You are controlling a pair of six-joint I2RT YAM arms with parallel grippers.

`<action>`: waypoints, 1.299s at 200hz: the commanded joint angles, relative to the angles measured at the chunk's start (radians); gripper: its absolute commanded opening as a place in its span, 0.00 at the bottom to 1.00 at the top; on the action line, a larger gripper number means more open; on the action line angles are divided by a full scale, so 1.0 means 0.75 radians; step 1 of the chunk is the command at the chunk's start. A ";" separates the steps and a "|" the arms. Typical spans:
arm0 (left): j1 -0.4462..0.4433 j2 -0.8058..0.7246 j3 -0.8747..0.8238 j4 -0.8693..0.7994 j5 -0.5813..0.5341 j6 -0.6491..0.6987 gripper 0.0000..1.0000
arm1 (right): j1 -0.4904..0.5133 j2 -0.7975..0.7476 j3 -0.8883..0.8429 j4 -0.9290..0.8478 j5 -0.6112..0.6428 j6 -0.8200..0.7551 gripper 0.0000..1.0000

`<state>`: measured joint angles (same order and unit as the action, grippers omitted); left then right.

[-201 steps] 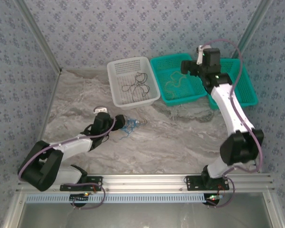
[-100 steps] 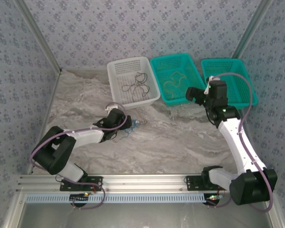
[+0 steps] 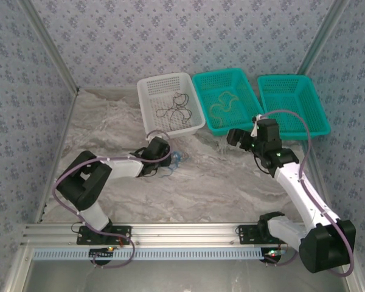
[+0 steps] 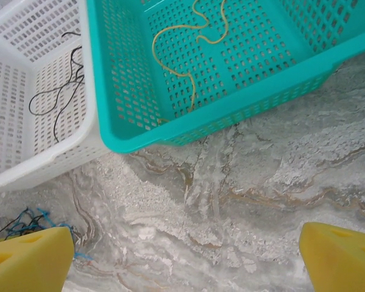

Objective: Untangle the cables

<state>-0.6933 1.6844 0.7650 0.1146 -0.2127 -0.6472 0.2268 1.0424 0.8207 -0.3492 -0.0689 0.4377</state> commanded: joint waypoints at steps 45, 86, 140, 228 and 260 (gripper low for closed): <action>-0.098 0.107 0.110 0.067 0.303 0.148 0.36 | 0.102 -0.035 -0.172 0.119 -0.110 0.157 0.97; -0.174 0.162 0.219 0.008 0.361 0.247 0.36 | 0.187 0.043 -0.231 0.237 -0.211 0.238 0.95; -0.194 0.191 0.280 -0.056 0.311 0.223 0.36 | 0.329 0.225 -0.173 0.164 -0.067 0.428 0.92; -0.194 0.219 0.298 -0.075 0.284 0.190 0.36 | 0.413 0.475 -0.063 0.126 -0.080 0.397 0.57; -0.194 0.219 0.293 -0.082 0.273 0.180 0.35 | 0.429 0.538 -0.011 0.137 -0.043 0.387 0.48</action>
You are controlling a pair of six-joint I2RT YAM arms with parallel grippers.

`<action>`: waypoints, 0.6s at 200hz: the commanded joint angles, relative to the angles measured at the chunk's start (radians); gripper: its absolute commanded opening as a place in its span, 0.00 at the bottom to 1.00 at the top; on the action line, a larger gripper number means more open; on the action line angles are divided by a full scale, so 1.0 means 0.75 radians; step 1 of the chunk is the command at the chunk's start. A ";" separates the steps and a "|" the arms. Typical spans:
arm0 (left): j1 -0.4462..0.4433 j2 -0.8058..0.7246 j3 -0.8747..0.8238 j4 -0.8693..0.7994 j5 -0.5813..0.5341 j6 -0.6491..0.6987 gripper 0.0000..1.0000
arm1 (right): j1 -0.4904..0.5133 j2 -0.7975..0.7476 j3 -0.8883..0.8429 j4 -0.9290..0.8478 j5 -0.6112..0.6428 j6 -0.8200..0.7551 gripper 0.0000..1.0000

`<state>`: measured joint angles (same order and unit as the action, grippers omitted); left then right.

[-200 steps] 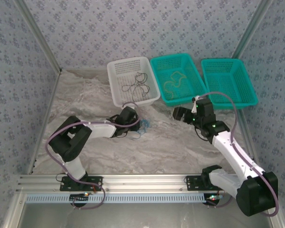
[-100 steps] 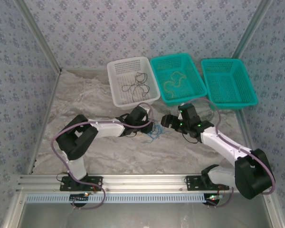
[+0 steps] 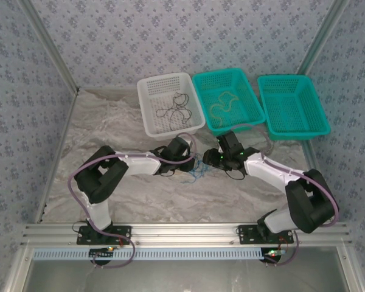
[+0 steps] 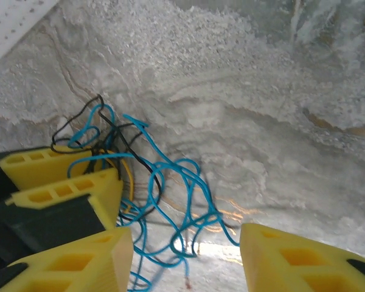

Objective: Untangle the cables

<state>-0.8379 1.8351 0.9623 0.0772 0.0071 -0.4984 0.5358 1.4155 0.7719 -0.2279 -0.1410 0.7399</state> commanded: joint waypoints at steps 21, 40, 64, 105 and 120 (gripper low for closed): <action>-0.001 0.021 0.034 -0.033 -0.020 -0.019 0.35 | 0.036 0.077 0.072 -0.024 0.056 -0.019 0.45; -0.001 0.026 0.038 -0.035 -0.017 -0.021 0.35 | 0.058 0.097 0.085 -0.049 0.081 -0.019 0.44; -0.002 0.028 0.040 -0.038 -0.020 -0.023 0.35 | 0.090 0.099 0.073 -0.056 0.133 -0.013 0.43; -0.001 0.030 0.040 -0.038 -0.015 -0.023 0.34 | 0.116 0.114 0.055 -0.036 0.193 -0.008 0.35; -0.001 0.030 0.040 -0.039 -0.015 -0.023 0.33 | 0.119 0.113 0.049 -0.025 0.206 -0.019 0.30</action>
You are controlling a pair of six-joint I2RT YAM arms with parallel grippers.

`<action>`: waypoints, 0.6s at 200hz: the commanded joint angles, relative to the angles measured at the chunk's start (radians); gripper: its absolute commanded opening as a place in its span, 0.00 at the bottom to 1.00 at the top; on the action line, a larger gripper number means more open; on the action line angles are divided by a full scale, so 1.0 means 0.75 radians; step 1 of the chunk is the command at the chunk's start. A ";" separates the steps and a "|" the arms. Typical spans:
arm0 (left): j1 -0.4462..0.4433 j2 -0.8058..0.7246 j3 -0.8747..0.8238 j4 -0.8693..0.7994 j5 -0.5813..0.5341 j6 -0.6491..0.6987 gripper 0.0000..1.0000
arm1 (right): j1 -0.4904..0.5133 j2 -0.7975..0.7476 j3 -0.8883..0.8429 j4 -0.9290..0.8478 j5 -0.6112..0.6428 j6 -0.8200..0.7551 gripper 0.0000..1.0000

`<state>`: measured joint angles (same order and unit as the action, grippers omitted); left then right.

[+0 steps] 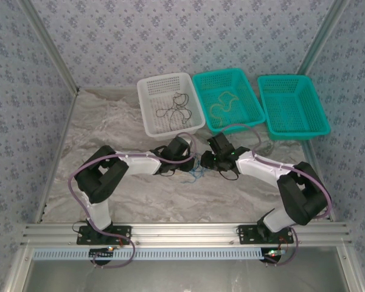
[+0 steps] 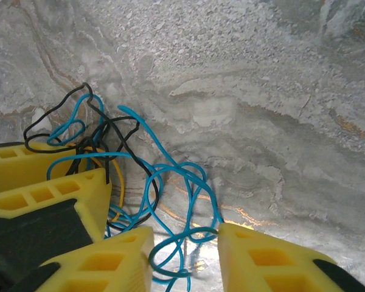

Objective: Untangle the cables

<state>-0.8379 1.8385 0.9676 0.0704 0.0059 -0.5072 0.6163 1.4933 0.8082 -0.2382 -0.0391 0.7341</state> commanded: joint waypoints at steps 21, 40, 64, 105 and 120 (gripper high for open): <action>-0.002 0.025 0.033 -0.034 -0.020 -0.015 0.33 | 0.013 0.008 -0.007 0.010 0.075 -0.020 0.23; -0.002 0.026 0.033 -0.038 -0.024 -0.017 0.33 | 0.017 0.006 -0.015 0.021 0.094 -0.025 0.17; -0.001 0.023 0.033 -0.039 -0.025 -0.017 0.37 | 0.020 -0.012 -0.033 0.066 0.092 -0.042 0.07; 0.000 -0.006 0.023 -0.012 -0.005 0.008 0.58 | 0.023 -0.072 -0.081 0.170 0.070 -0.091 0.00; -0.001 -0.041 0.011 0.002 -0.008 0.001 0.66 | 0.020 -0.085 -0.097 0.207 0.049 -0.092 0.00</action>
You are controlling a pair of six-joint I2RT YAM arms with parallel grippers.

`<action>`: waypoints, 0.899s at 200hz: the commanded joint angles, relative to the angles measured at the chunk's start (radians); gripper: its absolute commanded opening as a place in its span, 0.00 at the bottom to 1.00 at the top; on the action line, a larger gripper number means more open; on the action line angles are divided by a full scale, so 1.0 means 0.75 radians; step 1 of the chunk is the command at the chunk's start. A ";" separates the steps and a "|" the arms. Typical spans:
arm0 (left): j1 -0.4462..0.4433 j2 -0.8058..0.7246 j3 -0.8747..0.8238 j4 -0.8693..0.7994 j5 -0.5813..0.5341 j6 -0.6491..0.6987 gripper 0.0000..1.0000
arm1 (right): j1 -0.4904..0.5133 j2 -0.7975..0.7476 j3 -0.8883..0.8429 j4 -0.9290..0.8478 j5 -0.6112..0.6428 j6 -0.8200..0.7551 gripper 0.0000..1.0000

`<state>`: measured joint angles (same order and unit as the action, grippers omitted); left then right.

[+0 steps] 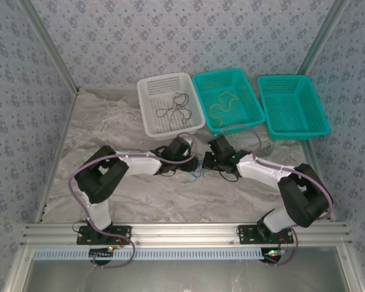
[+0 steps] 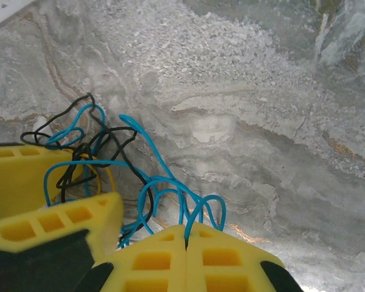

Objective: Untangle the cables

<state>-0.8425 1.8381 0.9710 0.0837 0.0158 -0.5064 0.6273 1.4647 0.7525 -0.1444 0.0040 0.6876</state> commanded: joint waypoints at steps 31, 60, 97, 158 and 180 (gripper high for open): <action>0.008 -0.195 -0.101 0.182 -0.016 -0.029 0.82 | -0.010 -0.065 -0.080 0.210 -0.074 0.014 0.00; 0.016 -0.255 -0.180 0.405 0.055 -0.116 0.95 | -0.027 -0.076 -0.103 0.247 -0.080 0.063 0.00; 0.115 -0.132 -0.151 0.456 0.205 -0.546 0.96 | -0.060 -0.122 -0.157 0.335 -0.097 0.135 0.00; 0.125 -0.097 -0.176 0.698 0.292 -0.694 0.99 | -0.075 -0.110 -0.196 0.424 -0.125 0.169 0.00; 0.115 -0.113 -0.161 0.641 0.278 -0.673 0.99 | -0.079 -0.112 -0.221 0.469 -0.136 0.187 0.00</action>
<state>-0.7448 1.7878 0.8322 0.5514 0.2024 -0.9997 0.5755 1.3884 0.6086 0.1539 -0.0807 0.7975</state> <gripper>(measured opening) 0.992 0.067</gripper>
